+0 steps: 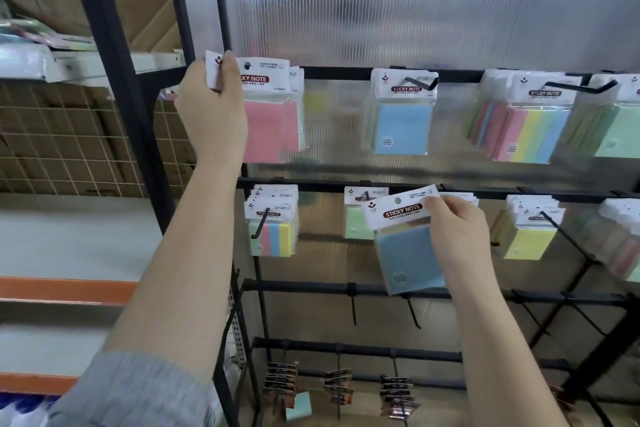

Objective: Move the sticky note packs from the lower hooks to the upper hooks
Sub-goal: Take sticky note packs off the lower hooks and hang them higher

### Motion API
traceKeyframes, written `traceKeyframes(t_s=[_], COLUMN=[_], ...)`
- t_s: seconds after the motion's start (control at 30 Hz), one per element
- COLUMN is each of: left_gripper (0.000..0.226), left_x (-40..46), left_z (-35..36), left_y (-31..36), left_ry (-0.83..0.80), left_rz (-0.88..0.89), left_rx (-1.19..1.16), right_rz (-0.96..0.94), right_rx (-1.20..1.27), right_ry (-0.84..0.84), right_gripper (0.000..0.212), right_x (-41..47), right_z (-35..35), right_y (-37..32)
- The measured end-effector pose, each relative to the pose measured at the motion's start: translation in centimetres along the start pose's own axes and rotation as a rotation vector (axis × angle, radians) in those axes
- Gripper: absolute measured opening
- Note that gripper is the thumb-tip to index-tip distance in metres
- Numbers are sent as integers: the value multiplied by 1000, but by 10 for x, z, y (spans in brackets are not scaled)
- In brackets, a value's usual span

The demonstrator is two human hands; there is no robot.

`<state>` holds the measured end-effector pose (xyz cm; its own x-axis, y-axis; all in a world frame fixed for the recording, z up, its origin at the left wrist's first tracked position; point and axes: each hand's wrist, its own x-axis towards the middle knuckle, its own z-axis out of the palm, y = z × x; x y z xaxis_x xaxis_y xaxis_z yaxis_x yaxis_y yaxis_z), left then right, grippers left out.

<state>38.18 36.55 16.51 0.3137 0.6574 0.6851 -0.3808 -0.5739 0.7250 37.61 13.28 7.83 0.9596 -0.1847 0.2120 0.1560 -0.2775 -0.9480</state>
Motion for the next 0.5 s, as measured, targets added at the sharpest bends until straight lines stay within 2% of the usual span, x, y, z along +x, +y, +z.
traceKeyframes(t_s=[0.33,0.5], left_gripper=[20,35], left_x=[2,4], left_z=[5,18], left_y=[-15,-26], left_ry=[23,26], left_rz=[-39,-79], left_rx=[20,38], right_rz=[-19,-90], right_rx=[-19,8], right_ry=[-30,-1], right_gripper=[29,27], right_x=[17,35], right_z=[3,-1], right_y=[-9,-18])
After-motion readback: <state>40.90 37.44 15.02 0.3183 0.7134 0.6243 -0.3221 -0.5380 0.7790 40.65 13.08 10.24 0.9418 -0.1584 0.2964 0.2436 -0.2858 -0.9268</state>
